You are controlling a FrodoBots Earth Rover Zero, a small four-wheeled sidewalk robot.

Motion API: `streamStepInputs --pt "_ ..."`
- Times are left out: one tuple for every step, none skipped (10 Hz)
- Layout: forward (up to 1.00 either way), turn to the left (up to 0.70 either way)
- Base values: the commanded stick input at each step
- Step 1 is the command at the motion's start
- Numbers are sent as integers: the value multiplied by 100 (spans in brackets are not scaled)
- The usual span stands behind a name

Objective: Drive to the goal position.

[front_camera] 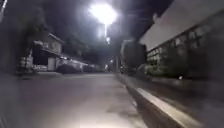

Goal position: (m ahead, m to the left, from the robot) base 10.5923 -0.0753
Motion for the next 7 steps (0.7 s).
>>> streamStepInputs --pt "49 -26" --pt "49 4" --pt "49 2" --pt "49 -14" --pt "49 -42" --pt "49 4" --pt "49 4"
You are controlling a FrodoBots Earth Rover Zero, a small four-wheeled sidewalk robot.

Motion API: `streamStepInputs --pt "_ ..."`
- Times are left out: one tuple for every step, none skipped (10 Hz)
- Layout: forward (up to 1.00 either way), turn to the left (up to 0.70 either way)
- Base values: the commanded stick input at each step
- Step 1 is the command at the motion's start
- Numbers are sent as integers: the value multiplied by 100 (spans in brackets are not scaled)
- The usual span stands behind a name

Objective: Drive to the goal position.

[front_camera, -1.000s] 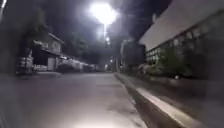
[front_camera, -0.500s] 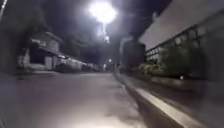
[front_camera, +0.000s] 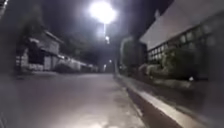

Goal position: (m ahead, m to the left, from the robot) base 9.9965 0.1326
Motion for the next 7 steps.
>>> streamStepInputs --pt "49 4" --pt "49 4" --pt "49 4" --pt "49 4" --pt "49 4" --pt "49 4" --pt "49 4"
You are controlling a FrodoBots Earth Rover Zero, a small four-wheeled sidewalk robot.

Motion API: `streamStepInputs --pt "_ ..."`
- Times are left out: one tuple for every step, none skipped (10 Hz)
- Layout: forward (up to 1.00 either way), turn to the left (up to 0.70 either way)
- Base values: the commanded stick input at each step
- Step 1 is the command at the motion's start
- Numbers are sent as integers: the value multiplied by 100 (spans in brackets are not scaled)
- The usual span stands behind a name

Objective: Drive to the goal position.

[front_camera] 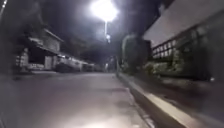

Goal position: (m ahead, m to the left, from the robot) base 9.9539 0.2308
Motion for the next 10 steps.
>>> streamStepInputs --pt "49 -4" --pt "49 -36" --pt "49 -11" --pt "49 -18" --pt "49 -43" --pt "49 -24" --pt "49 -11" --pt "49 -44" --pt "49 -44" --pt "49 4"
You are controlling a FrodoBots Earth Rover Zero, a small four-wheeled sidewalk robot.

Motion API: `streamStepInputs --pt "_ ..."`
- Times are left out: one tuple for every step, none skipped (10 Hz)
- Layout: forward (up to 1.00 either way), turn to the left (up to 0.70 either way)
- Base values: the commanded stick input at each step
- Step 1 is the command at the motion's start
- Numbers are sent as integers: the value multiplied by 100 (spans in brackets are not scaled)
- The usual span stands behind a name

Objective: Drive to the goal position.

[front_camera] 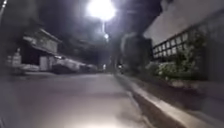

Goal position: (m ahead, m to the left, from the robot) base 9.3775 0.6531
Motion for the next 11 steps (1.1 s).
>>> streamStepInputs --pt "49 4" --pt "49 -36" --pt "49 -1" --pt "49 2" --pt "49 4" --pt "49 4" --pt "49 4" --pt "49 4" --pt "49 4" --pt "49 4" --pt "49 4"
